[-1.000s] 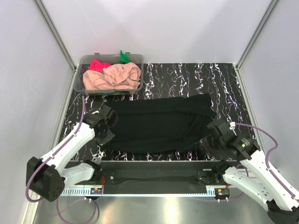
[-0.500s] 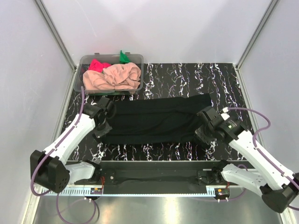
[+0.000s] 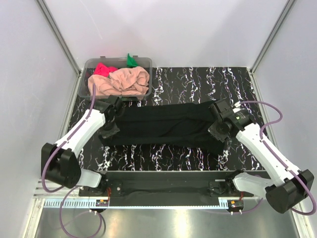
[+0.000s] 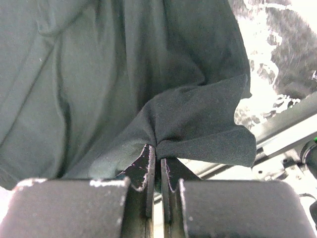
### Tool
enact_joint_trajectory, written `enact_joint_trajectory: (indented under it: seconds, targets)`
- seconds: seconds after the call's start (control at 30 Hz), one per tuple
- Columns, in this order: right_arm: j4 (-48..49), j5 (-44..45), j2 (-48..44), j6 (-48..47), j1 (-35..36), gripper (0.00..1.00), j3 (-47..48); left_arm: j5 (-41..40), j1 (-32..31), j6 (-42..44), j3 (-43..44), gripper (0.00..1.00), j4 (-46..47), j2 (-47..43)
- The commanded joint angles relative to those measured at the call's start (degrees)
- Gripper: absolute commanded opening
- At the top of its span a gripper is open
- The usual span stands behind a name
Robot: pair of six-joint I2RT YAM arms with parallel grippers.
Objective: Fold and stack the t-shirts
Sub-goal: Fold the tshirt
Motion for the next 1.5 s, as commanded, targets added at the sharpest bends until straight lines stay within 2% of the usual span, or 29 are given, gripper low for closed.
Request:
enact_joint_trajectory:
  seconds: [0.0,0.5,1.47]
  targets:
    - [1.58,2.43,1.31,-4.55,-2.47,0.00,2.96,-0.80,0.70,3.84,3.55,0.00,1.51,2.35]
    - [6.15,-0.29,9.13,-10.17,-5.37,0.00,6.03,0.88,2.11,10.61,8.55,0.00,3.53,10.35]
    - [8.88,0.23,26.27,-15.80,-9.68,0.00,15.35,4.92,5.18,16.76,20.34,0.02,3.62,25.21]
